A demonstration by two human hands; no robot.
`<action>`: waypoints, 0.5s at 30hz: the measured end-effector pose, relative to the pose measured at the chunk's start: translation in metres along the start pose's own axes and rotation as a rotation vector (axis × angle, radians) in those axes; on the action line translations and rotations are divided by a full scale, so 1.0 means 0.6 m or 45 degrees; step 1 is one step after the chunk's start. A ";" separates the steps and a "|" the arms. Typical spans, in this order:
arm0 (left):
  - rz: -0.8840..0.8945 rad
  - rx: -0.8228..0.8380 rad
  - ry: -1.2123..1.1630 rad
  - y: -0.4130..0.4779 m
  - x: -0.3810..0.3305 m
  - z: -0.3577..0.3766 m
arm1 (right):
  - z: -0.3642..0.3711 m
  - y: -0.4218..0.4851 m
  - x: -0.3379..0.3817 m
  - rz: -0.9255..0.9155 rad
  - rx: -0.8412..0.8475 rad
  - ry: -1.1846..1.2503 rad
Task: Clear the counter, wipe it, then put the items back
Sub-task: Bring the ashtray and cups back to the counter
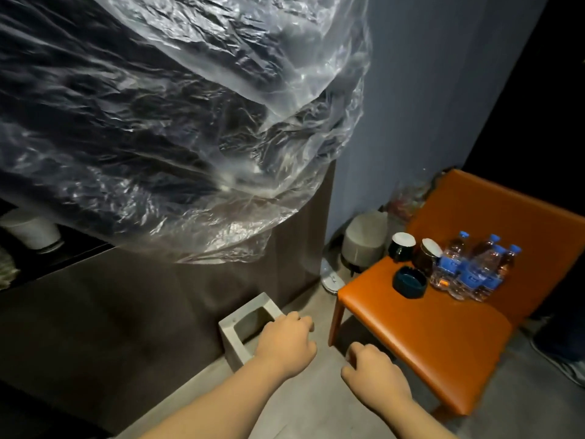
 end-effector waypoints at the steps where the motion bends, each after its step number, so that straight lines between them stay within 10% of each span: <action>1: -0.002 0.004 0.007 0.029 -0.003 -0.005 | -0.012 0.028 -0.002 -0.002 0.009 -0.001; 15: -0.193 0.098 -0.015 0.339 -0.052 0.007 | -0.120 0.332 -0.075 -0.080 0.189 -0.055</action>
Point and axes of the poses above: each hand's wrist, its own y-axis towards the middle knuckle, its own z-axis out of the palm, x = y × z, the point moved 3 cm from there along y, towards the middle knuckle, and after that the axes turned 4 degrees about -x, right-handed, at the moved point
